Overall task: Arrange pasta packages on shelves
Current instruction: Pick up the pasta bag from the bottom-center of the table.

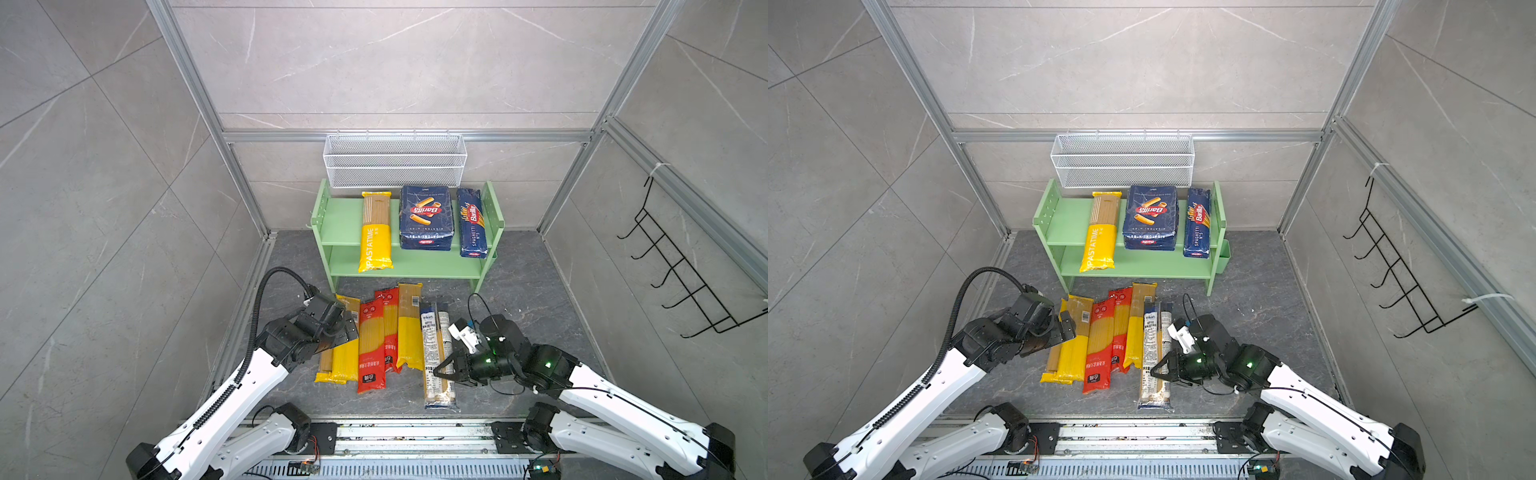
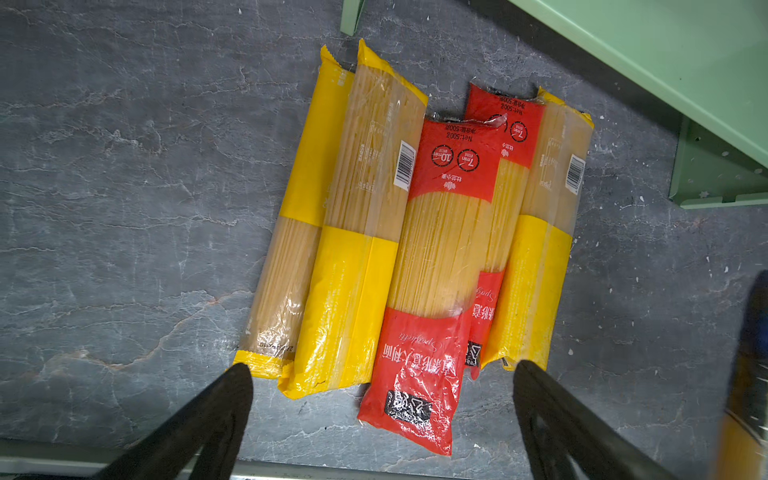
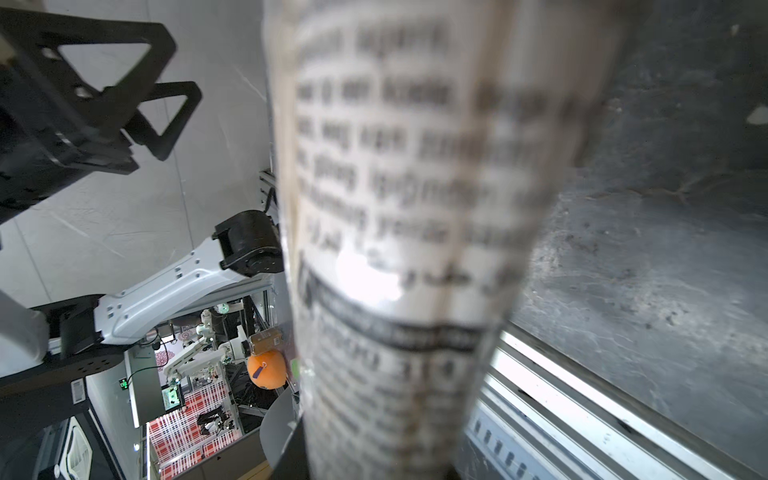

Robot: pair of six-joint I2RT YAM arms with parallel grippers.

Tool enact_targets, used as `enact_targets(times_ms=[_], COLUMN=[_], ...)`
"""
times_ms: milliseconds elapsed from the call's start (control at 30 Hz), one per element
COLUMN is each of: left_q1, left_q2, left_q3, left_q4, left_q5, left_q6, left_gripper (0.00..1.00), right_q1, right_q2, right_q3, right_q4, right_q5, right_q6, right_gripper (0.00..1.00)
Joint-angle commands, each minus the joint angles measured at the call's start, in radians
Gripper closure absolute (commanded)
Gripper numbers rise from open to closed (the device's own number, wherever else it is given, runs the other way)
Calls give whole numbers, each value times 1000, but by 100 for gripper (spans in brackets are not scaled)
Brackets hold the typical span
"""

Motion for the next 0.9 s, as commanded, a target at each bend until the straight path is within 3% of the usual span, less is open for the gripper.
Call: enact_targets(times_ms=[0,567,867], left_q1=[5,5,13], left_q2=[-18,18,19], left_q3=[40,109,112], left_q4=[-29,-41,-25], left_q5=[-31,-46,-36], left_q6=[-3,74,155], left_gripper=[0,0,0], right_q1=[-2,8,8], right_q2=[-21,319,695], right_q3=[128,680,1131], right_q4=[14,-62,-144], right_q5=[-12,-42,-35], right_q6=[-85,-225,-322], right_gripper=[100,100,100])
